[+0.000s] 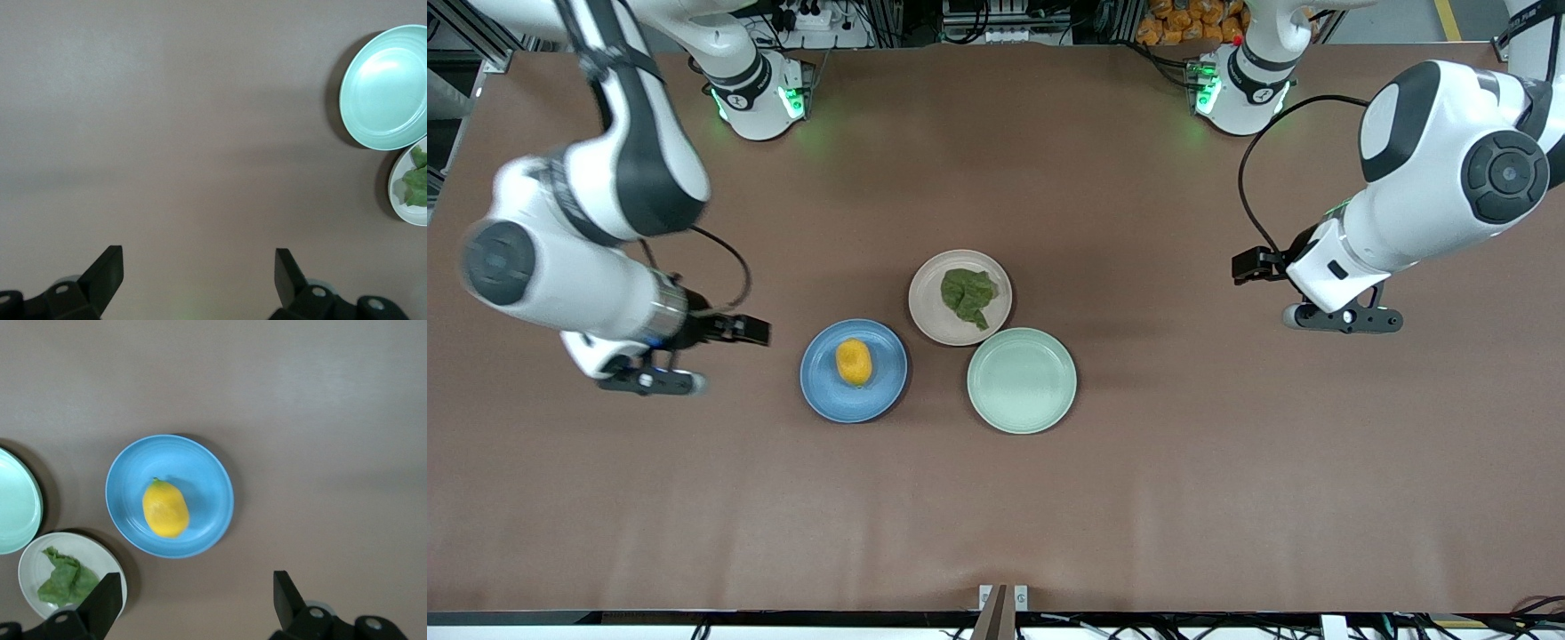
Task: Pick lemon and lettuce from blue and beige plates
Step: 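Move the right gripper over the lemon on the blue plate, then grasp the lemon with the right gripper while the left gripper approaches, then lift the lemon with the right gripper while the left gripper reaches lettuce, then grasp the lettuce leaf on the beige plate with the left gripper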
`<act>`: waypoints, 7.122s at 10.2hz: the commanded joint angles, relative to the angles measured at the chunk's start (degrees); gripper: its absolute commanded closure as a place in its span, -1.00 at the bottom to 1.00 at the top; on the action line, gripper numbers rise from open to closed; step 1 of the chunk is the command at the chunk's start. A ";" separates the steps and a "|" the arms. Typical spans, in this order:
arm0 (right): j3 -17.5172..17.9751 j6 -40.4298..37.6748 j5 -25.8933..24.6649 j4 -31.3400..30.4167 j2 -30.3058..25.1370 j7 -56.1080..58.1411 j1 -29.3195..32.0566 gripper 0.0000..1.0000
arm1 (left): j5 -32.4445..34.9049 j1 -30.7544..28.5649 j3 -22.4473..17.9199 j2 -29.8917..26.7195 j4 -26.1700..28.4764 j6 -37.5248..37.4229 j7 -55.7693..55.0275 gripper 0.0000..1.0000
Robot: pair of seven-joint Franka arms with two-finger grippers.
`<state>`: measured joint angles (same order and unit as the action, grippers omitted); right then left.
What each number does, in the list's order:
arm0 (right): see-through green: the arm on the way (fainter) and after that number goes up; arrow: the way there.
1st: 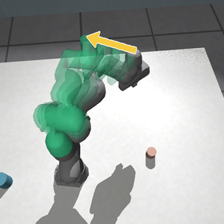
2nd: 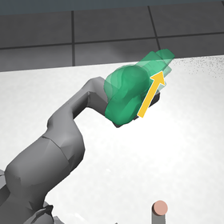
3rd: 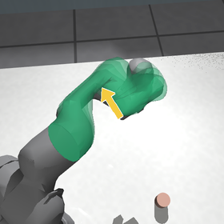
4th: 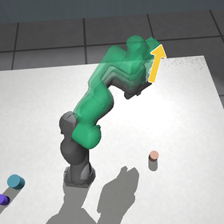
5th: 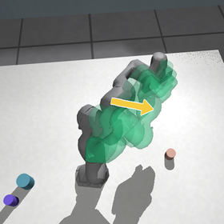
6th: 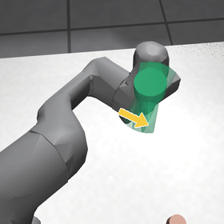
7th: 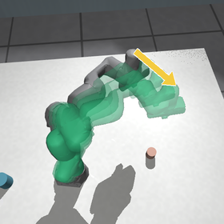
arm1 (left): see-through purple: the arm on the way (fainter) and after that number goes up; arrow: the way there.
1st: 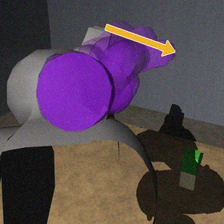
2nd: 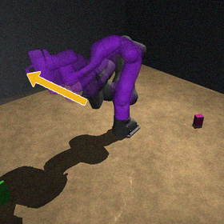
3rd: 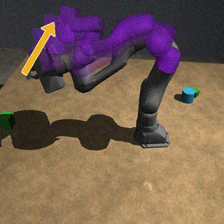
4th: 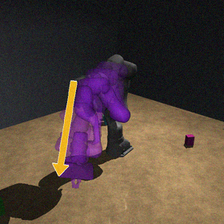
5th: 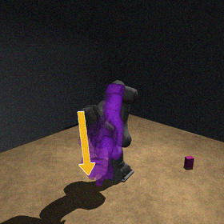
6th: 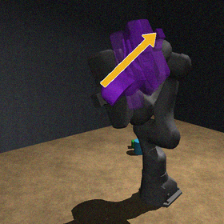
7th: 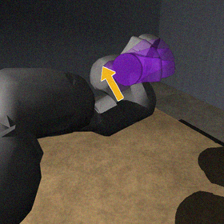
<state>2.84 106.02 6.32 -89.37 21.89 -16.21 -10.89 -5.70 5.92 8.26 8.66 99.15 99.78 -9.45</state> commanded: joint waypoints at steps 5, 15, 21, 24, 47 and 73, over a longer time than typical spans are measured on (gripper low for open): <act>-0.29 11.30 0.10 -0.37 10.96 -1.36 -4.49 -1.00 | -1.25 -0.12 0.18 2.41 0.08 1.38 -1.09 -1.00; -0.38 28.88 0.19 -13.37 11.86 -1.54 -7.66 -1.00 | -1.33 4.09 0.27 6.62 0.08 6.39 -8.12 -1.00; -0.46 33.99 0.10 -13.46 15.55 -3.82 -9.33 -1.00 | -0.37 9.45 0.18 9.53 -0.01 9.74 -16.02 -1.00; -0.55 35.12 -0.34 -15.48 15.46 -3.74 -9.68 -1.00 | 0.78 10.95 0.18 10.06 -0.09 9.74 -18.75 -1.00; -0.64 7.72 -2.61 0.60 13.09 11.88 2.52 0.78 | 3.68 20.34 0.10 19.36 -5.17 16.41 -35.52 -1.00; -0.46 41.02 -8.95 -27.97 8.25 25.71 16.78 0.62 | 10.62 44.00 -3.77 39.85 -14.95 37.42 -60.68 -1.00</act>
<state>2.16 146.33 -1.89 -116.78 30.34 9.69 5.96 3.34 48.74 5.41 47.88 85.34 136.94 -67.67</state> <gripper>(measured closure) 0.432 0.000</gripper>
